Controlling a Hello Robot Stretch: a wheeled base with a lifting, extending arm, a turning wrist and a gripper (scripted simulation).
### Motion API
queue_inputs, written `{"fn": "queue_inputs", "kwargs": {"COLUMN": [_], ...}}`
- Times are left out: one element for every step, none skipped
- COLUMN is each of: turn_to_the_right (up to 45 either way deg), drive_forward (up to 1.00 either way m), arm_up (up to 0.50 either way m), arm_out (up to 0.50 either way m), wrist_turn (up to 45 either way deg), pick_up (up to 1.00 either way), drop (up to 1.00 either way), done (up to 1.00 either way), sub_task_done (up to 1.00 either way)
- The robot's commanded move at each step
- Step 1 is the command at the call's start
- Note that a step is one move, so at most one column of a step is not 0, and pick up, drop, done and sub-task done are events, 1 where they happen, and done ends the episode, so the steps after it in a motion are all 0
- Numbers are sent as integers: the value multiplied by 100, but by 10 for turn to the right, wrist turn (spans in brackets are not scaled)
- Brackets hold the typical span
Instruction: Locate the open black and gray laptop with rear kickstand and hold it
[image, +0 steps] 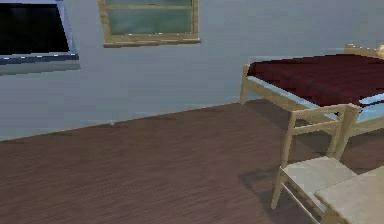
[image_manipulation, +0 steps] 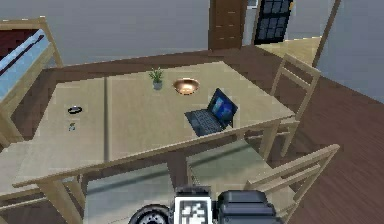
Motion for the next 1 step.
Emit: {"fn": "queue_inputs", "kwargs": {"turn_to_the_right": [0], "drive_forward": [0], "arm_up": [0], "arm_out": [50], "wrist_turn": [0], "pick_up": [0], "drop": [0], "done": [0], "sub_task_done": [0]}}
